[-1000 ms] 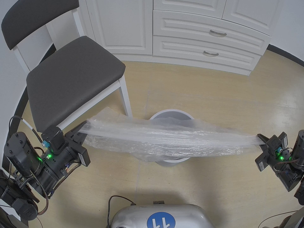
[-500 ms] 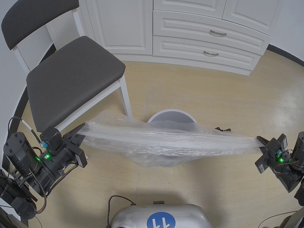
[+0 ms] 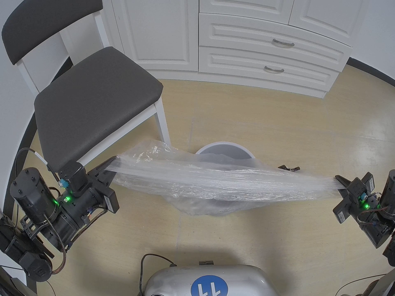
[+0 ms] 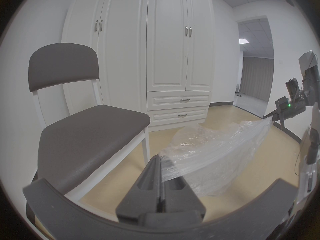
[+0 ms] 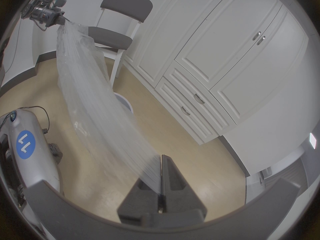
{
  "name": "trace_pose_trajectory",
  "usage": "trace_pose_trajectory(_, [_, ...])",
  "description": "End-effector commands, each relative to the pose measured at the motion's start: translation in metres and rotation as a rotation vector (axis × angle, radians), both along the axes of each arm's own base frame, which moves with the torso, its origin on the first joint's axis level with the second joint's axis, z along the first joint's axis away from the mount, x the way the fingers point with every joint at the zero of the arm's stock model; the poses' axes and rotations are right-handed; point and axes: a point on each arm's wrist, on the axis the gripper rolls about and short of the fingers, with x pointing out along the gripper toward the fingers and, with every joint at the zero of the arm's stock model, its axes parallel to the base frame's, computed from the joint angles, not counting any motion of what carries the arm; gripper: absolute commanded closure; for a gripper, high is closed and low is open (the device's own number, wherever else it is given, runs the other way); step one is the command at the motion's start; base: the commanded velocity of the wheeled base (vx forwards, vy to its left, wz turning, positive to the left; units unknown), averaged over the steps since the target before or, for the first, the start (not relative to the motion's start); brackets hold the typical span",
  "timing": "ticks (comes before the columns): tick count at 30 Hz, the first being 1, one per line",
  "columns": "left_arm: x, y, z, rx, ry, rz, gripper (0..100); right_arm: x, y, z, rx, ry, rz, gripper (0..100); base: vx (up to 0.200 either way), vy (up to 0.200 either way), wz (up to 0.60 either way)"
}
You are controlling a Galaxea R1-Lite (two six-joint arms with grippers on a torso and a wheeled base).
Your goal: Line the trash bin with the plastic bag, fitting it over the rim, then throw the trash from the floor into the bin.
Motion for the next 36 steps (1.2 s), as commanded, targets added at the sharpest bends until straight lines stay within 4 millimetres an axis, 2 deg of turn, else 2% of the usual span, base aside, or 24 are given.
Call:
trace_pose_trajectory(1, [0.006,-0.008,-0.003,-0.01,0.016,-0.025,100,0.002,0.003,0.002,0.01,-0.008,0.017,100,0.0,0.0,0.0])
trace_pose_trajectory(8, [0.006,-0.014,0.0,-0.022,0.004,-0.046,100,0.004,0.006,0.006,0.033,-0.024,0.031,100,0.0,0.0,0.0])
trace_pose_trajectory(13, [0.001,-0.026,-0.001,-0.028,0.013,-0.098,100,-0.002,0.021,0.01,0.084,-0.04,0.113,100,0.0,0.0,0.0])
trace_pose_trajectory(15, [0.0,-0.04,-0.004,-0.042,0.025,-0.127,100,-0.006,0.029,0.011,0.113,-0.039,0.159,100,0.0,0.0,0.0])
trace_pose_trajectory(19, [0.015,-0.073,0.001,-0.079,-0.01,-0.123,100,-0.007,0.042,0.011,0.167,-0.026,0.214,100,0.0,0.0,0.0])
trace_pose_trajectory(28, [0.028,-0.111,0.006,-0.157,-0.035,-0.172,100,-0.005,0.077,0.014,0.393,0.01,0.323,100,0.0,0.0,0.0])
trace_pose_trajectory(30, [0.028,-0.112,0.006,-0.16,-0.035,-0.174,100,-0.005,0.078,0.014,0.396,0.011,0.326,100,0.0,0.0,0.0])
trace_pose_trajectory(31, [0.034,-0.131,0.012,-0.243,-0.039,-0.212,100,-0.007,0.087,0.016,0.461,-0.001,0.367,100,0.0,0.0,0.0])
trace_pose_trajectory(36, [0.041,-0.158,0.014,-0.31,-0.051,-0.261,100,-0.007,0.105,0.02,0.598,-0.02,0.467,100,0.0,0.0,0.0])
